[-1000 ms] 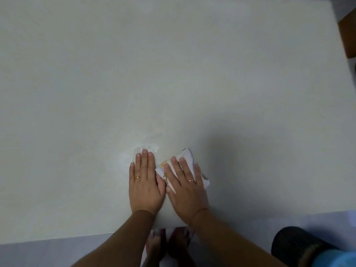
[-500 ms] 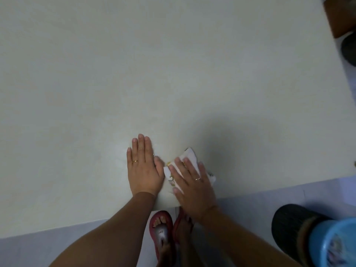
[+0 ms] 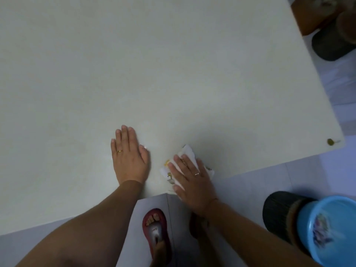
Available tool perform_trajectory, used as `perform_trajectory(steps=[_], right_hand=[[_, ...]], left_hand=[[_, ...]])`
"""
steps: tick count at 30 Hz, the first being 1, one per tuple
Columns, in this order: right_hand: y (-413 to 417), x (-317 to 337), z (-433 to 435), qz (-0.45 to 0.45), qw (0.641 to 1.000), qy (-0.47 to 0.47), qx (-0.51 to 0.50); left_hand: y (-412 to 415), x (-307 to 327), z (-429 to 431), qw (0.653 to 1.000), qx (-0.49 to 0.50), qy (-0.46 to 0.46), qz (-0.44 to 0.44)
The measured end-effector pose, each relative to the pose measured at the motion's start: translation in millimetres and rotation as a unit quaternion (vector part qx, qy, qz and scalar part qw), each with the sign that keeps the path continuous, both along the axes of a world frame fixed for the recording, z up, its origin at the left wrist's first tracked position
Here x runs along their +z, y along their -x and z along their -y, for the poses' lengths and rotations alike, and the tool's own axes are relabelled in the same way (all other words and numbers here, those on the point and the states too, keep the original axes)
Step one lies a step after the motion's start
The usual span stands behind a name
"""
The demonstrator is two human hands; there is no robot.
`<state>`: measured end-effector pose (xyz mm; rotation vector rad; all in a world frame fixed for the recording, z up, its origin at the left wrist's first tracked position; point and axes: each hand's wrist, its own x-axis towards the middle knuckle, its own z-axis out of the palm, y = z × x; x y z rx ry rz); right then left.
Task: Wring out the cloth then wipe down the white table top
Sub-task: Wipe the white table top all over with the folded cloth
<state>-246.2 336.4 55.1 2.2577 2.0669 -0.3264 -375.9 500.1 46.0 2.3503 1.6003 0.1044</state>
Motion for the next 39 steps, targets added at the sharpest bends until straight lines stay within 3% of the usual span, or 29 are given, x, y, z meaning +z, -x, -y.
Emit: perform_trajectory(steps=[2,5,7,9,10,12,13,16,17,18,20,22,23,24,25,28,30,32,36,39], right_hand=[[-36.3,0.9,13.5,0.019,1.000,0.007,0.016],[-76.6,11.4,25.1,-0.015,0.995,0.018,-0.099],[-77.0,19.0,24.1,-0.069,0.985,0.001,-0.156],[-70.6,30.4,15.6,-0.186,0.949,-0.054,-0.248],[-69.4,39.0,9.1,-0.262,0.904,-0.090,-0.324],[-75.1,61.6,-1.4,-0.446,0.754,-0.141,-0.461],[-81.6,73.8,-4.5,-0.544,0.663,-0.142,-0.495],[-103.5,96.7,-2.9,-0.778,0.334,-0.092,-0.525],[-106.7,99.5,-2.2,-0.811,0.261,-0.086,-0.517],[-106.1,101.7,-2.4,-0.827,0.222,-0.083,-0.510],[-100.3,101.8,-4.5,-0.840,0.193,-0.063,-0.503],[-94.8,99.4,-7.3,-0.851,0.201,-0.040,-0.483],[-93.9,99.0,-9.1,-0.846,0.229,-0.041,-0.480],[-93.5,96.8,-10.1,-0.833,0.276,-0.043,-0.477],[-115.3,91.2,-1.2,-0.802,0.347,-0.040,-0.485],[-142.8,76.6,7.8,-0.592,0.604,-0.040,-0.532],[-144.6,69.7,11.0,-0.454,0.714,-0.042,-0.531],[-142.0,66.9,12.1,-0.350,0.781,-0.043,-0.515],[-132.4,66.3,9.7,-0.214,0.829,-0.042,-0.514],[-121.6,63.9,6.8,-0.131,0.874,-0.052,-0.465]], left_hand=[[0.7,-1.2,0.1,1.000,0.004,-0.006,0.000],[-0.1,-2.0,1.4,1.000,0.005,-0.009,-0.014],[-0.2,-0.3,2.9,1.000,0.001,0.000,-0.027],[-3.4,4.9,5.7,1.000,0.012,0.005,-0.028],[-7.8,9.8,7.6,0.999,0.023,0.010,-0.020],[-23.1,24.2,16.5,0.999,0.034,0.024,0.030],[-34.0,33.1,24.4,0.996,0.028,0.035,0.073],[-67.8,57.9,52.8,0.968,0.017,0.123,0.217],[-76.0,65.9,61.9,0.949,0.034,0.177,0.259],[-81.4,72.7,69.5,0.924,0.062,0.240,0.292],[-90.3,81.1,76.0,0.853,0.117,0.383,0.336],[-96.7,80.3,76.2,0.741,0.165,0.524,0.387],[-98.1,78.3,77.6,0.697,0.187,0.564,0.402],[-97.4,77.6,77.9,0.681,0.206,0.572,0.409],[-117.6,80.6,83.9,0.696,0.220,0.554,0.400],[-136.7,78.7,92.0,0.811,0.194,0.426,0.352],[-139.0,72.4,94.4,0.856,0.149,0.369,0.329],[-144.4,68.4,100.3,0.896,0.125,0.318,0.284],[-151.1,66.3,105.7,0.953,0.106,0.204,0.195],[-144.7,55.1,98.9,0.988,0.042,0.067,0.131]])
